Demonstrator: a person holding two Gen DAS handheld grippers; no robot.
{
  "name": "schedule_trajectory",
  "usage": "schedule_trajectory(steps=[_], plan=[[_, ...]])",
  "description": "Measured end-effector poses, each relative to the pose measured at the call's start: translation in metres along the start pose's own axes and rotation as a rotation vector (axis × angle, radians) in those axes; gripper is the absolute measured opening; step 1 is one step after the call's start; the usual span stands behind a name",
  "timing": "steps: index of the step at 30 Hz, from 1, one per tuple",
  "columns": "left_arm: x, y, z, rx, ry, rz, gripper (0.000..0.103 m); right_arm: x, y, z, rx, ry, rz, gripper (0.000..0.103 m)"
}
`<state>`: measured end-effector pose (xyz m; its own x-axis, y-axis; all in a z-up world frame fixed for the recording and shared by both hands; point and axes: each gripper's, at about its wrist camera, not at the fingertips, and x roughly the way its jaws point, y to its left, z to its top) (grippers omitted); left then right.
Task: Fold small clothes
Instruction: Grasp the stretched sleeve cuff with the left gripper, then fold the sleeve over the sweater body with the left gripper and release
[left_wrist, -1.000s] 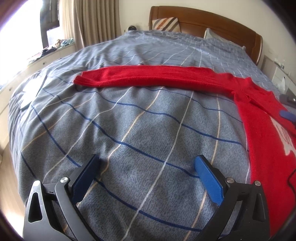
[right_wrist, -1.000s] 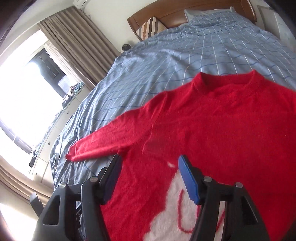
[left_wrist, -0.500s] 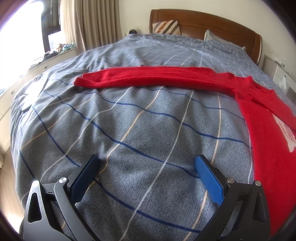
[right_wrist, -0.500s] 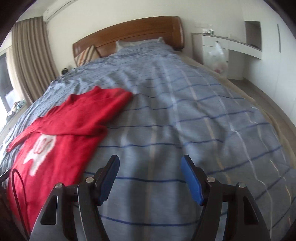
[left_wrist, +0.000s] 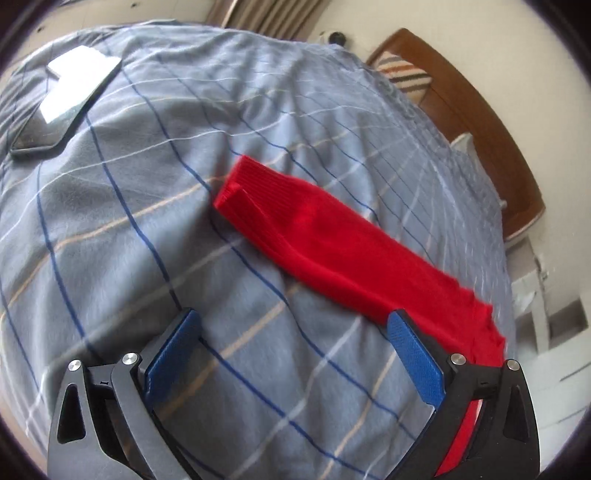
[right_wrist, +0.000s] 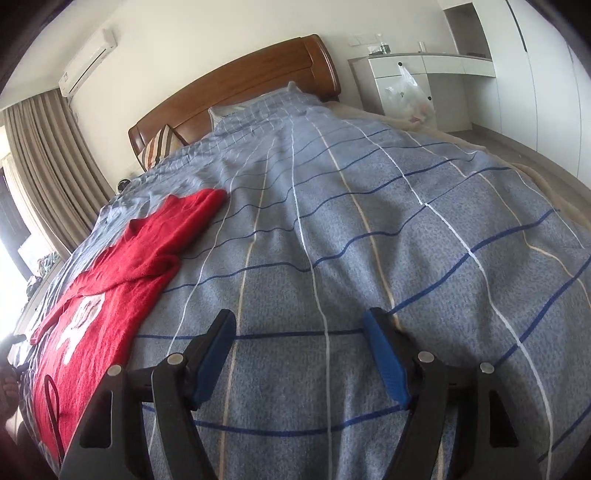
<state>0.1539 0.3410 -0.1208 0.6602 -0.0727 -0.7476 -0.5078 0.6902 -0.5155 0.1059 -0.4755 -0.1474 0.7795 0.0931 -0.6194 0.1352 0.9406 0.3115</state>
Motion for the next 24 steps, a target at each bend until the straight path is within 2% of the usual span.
schedule_trajectory(steps=[2, 5, 7, 8, 10, 11, 12, 14, 17, 20, 24], plan=[[0.013, 0.011, 0.023, -0.032, 0.011, 0.018, 0.096, -0.002, 0.000, -0.005, -0.006, -0.001, -0.006, 0.072], [0.026, 0.009, 0.038, -0.004, 0.017, 0.040, 0.082, -0.001, 0.002, -0.006, -0.013, 0.001, -0.017, 0.072], [0.030, 0.009, 0.046, 0.010, 0.009, 0.050, 0.064, 0.000, 0.003, -0.006, -0.018, 0.003, -0.023, 0.072], [0.032, 0.009, 0.048, 0.015, 0.005, 0.052, 0.059, 0.001, 0.004, -0.006, -0.020, 0.004, -0.025, 0.072], [0.037, 0.009, 0.052, 0.027, 0.003, 0.067, 0.026, 0.001, 0.005, -0.006, -0.022, 0.006, -0.029, 0.072], [0.038, 0.010, 0.053, 0.033, 0.004, 0.071, 0.018, 0.002, 0.006, -0.005, -0.023, 0.006, -0.030, 0.072], [0.038, 0.010, 0.054, 0.037, 0.008, 0.062, 0.005, 0.002, 0.007, -0.005, -0.024, 0.006, -0.032, 0.072], [0.030, 0.003, 0.055, 0.060, -0.011, 0.069, 0.004, 0.003, 0.008, -0.005, -0.025, 0.006, -0.034, 0.072], [0.010, -0.033, 0.059, 0.159, -0.062, 0.057, 0.003, 0.004, 0.008, -0.005, -0.024, 0.006, -0.033, 0.072], [-0.012, -0.100, 0.060, 0.311, -0.108, 0.011, 0.003, 0.003, 0.008, -0.005, -0.024, 0.005, -0.032, 0.072], [-0.040, -0.211, 0.045, 0.519, -0.145, -0.110, 0.003, 0.003, 0.008, -0.006, -0.025, 0.004, -0.034, 0.072]])
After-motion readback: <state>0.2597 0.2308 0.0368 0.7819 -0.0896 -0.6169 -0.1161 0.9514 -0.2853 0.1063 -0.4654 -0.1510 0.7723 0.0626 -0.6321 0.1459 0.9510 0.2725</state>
